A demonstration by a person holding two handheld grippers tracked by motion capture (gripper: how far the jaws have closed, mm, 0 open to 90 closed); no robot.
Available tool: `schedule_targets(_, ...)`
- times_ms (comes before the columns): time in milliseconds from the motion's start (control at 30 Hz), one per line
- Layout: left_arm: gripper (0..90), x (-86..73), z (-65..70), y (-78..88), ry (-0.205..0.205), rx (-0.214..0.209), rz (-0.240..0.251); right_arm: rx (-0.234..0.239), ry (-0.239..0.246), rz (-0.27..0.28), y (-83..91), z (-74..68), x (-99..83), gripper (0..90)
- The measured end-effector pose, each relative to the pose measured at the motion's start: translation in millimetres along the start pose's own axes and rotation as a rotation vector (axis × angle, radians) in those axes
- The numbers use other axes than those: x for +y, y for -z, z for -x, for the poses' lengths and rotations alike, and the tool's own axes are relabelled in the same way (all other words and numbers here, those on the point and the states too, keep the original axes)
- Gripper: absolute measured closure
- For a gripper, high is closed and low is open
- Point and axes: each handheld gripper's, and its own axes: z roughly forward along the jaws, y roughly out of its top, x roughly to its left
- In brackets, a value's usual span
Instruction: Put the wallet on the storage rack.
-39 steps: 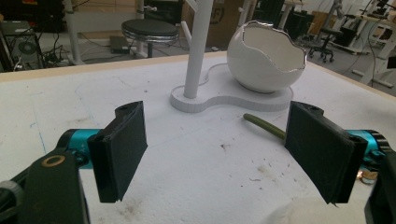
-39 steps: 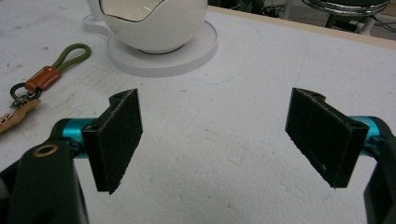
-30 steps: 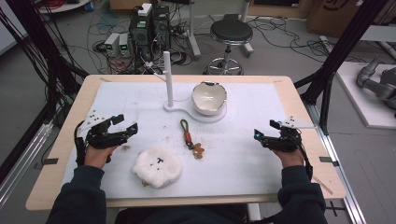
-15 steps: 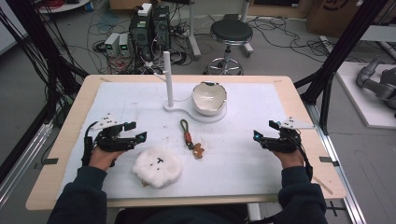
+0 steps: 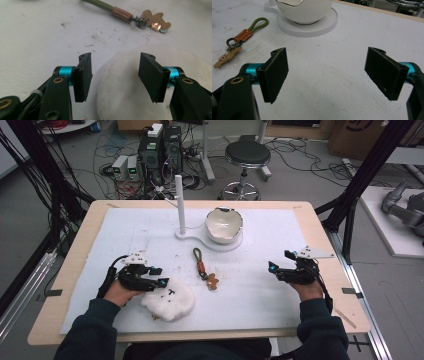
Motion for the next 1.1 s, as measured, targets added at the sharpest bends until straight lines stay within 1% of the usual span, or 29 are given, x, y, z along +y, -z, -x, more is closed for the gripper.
schedule_targets(67,45.4,-1.6,0.0,-3.7,0.002,-0.022,-0.047,-0.001,0.003,0.002,0.1,0.0,-0.4,19.4)
schedule_targets(100,52.3,-2.0,0.1,-5.5,0.011,-0.033,-0.08,-0.001,0.001,-0.003,1.4,-0.2,-1.2,19.4)
schedule_targets(133,56.1,-0.9,0.4,-4.7,0.02,-0.032,-0.083,-0.003,0.004,-0.001,1.5,0.3,-1.3,19.4)
schedule_targets(200,68.0,0.0,0.7,-3.0,0.017,-0.026,-0.086,-0.004,0.002,-0.002,1.8,0.6,-1.4,19.4)
schedule_targets(233,72.2,1.5,1.0,1.2,0.008,-0.017,-0.073,-0.004,-0.001,-0.002,1.0,0.6,-1.0,19.5)
schedule_targets(267,75.9,1.9,1.1,2.7,0.005,-0.021,-0.066,-0.001,0.003,-0.004,0.2,0.5,-0.9,19.5)
schedule_targets(300,77.6,2.3,1.8,3.6,0.004,-0.022,-0.058,0.003,-0.001,-0.008,-0.6,-0.5,-0.6,19.4)
schedule_targets(367,78.3,4.1,2.7,5.0,0.007,-0.019,-0.037,0.008,0.008,-0.013,-2.7,-1.4,-0.5,19.5)
schedule_targets(433,79.2,7.7,4.8,7.4,0.013,0.002,-0.004,0.01,0.018,-0.019,-3.9,-2.1,-0.5,19.5)
schedule_targets(467,79.8,10.0,5.9,9.5,0.022,0.008,0.025,0.015,0.014,-0.02,-4.3,-2.6,-0.5,19.5)
schedule_targets(500,80.2,10.0,5.9,9.5,0.022,0.008,0.025,0.015,0.014,-0.02,-4.3,-2.6,-0.5,19.5)
schedule_targets(533,80.2,12.6,6.8,12.2,0.029,0.015,0.062,0.017,0.014,-0.02,-4.4,-2.7,-0.5,19.4)
schedule_targets(567,80.7,16.8,8.1,18.0,0.043,0.018,0.139,0.012,0.01,-0.015,-4.5,-3.3,0.1,19.5)
schedule_targets(600,80.8,16.8,8.1,18.0,0.043,0.018,0.139,0.014,0.004,-0.011,-4.5,-4.1,0.7,19.4)
schedule_targets(633,80.9,19.6,10.2,21.6,0.045,0.026,0.201,0.02,-0.002,-0.002,-4.7,-5.0,1.8,19.4)
schedule_targets(667,81.0,19.6,10.2,21.6,0.045,0.026,0.201,0.02,-0.002,-0.002,-4.7,-5.0,1.8,19.4)
schedule_targets(700,81.1,21.5,12.5,23.4,0.039,0.039,0.243,0.032,-0.005,0.012,-5.6,-8.9,4.5,19.4)
schedule_targets(767,81.2,24.0,14.7,25.3,0.032,0.044,0.284,0.061,-0.009,0.023,-8.0,-14.6,7.8,19.4)
schedule_targets(800,81.3,24.0,14.7,25.3,0.032,0.044,0.284,0.061,-0.009,0.023,-8.0,-14.6,7.8,19.4)
schedule_targets(833,81.3,27.5,18.0,26.7,0.02,0.047,0.317,0.1,-0.006,0.026,-12.3,-23.3,10.9,19.4)
schedule_targets(867,81.4,27.5,18.0,26.7,0.02,0.047,0.317,0.1,-0.006,0.026,-12.3,-23.3,10.9,19.4)
schedule_targets(900,81.4,29.3,19.6,27.2,0.008,0.048,0.329,0.123,0.002,0.025,-15.4,-28.6,12.4,19.4)
schedule_targets(933,81.3,30.9,21.7,27.3,0.005,0.048,0.344,0.168,0.02,0.02,-22.7,-40.7,15.5,19.4)
schedule_targets(967,81.3,33.9,25.6,27.1,-0.009,0.052,0.37,0.193,0.027,0.015,-26.7,-47.5,17.1,19.4)
schedule_targets(1000,81.3,33.9,25.6,27.1,-0.009,0.052,0.37,0.217,0.035,0.011,-30.8,-54.0,18.6,19.5)
schedule_targets(1033,81.3,36.7,29.1,25.8,-0.011,0.053,0.389,0.24,0.045,0.011,-34.9,-60.2,20.3,19.5)
schedule_targets(1100,81.3,39.5,33.1,23.8,-0.013,0.056,0.407,0.284,0.054,0.005,-42.1,-71.3,23.2,20.1)
